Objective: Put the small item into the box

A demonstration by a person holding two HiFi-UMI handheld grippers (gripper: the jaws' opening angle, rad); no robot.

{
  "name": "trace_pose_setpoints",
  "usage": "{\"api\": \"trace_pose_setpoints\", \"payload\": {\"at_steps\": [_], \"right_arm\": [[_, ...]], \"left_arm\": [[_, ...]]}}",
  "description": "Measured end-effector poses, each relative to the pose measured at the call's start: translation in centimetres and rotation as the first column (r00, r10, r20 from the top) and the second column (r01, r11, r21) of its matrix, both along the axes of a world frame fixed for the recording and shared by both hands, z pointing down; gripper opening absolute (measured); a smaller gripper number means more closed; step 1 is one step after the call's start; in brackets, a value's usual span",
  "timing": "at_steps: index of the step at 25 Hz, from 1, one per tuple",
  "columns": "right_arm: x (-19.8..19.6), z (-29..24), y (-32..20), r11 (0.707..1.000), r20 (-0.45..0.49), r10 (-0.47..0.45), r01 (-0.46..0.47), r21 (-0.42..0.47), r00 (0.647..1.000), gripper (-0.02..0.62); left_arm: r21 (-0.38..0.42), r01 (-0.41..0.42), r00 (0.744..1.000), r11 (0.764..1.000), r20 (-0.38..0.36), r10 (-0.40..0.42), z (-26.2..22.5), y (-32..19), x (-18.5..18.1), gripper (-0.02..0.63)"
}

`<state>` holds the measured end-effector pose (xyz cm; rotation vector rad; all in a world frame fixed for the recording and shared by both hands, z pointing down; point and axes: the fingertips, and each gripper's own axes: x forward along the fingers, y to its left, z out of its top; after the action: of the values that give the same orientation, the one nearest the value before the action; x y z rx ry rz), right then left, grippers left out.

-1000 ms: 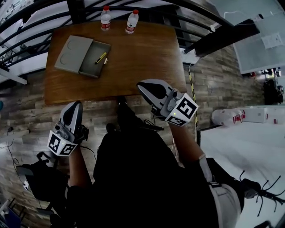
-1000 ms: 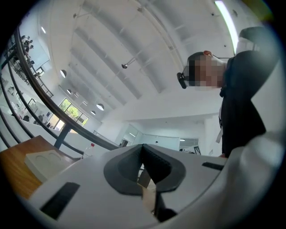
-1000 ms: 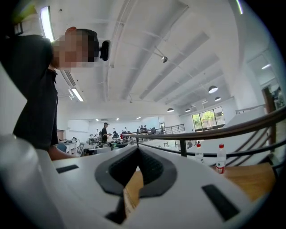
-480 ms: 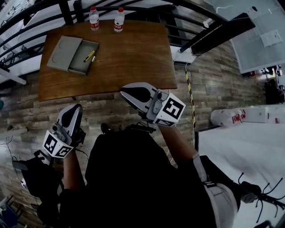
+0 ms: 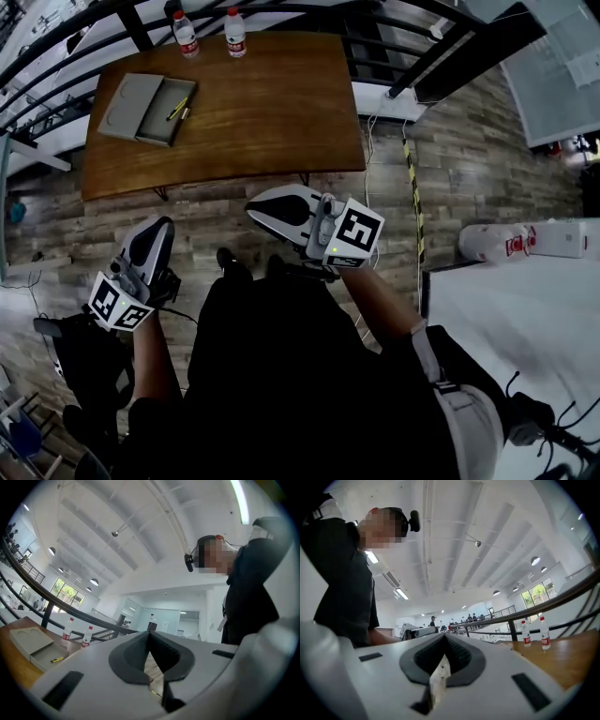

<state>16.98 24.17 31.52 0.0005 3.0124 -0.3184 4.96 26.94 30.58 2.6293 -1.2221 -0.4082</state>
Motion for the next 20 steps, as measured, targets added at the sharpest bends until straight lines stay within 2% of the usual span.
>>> {"api": "trace_pose_setpoints", "payload": {"at_steps": [4, 9, 13, 17, 20], "right_arm": [[2.9, 1.6, 2.1, 0.998, 0.012, -0.054, 0.054, -0.019, 0.998, 0.009], [5.1, 2.9, 3.4, 0.998, 0.003, -0.048, 0.048, -0.039, 0.999, 0.009], [5.2, 2.8, 4.2, 0.999, -0.002, -0.042, 0.042, -0.027, 0.999, 0.009], [5.2, 2.5, 3.9, 0.999, -0.004, 0.01, -0.01, -0.035, 1.0, 0.009], [5.0, 2.6, 4.2, 1.0, -0.007, 0.004, -0.004, -0.031, 1.0, 0.009]], "left_arm": [[-0.058, 0.002, 1.0, 0.998, 0.016, -0.001, 1.5, 1.8, 4.3, 0.015], [-0.111, -0.039, 0.999, 0.993, 0.025, 0.042, 2.8, 3.8, 7.8, 0.015], [-0.111, -0.07, 0.996, 0.991, 0.043, 0.076, 2.9, 4.8, 8.4, 0.015], [-0.122, -0.083, 0.995, 0.989, 0.037, 0.088, 2.9, 4.9, 8.2, 0.015], [-0.118, -0.079, 0.996, 0.99, 0.041, 0.084, 2.3, 5.1, 8.0, 0.015]]}}
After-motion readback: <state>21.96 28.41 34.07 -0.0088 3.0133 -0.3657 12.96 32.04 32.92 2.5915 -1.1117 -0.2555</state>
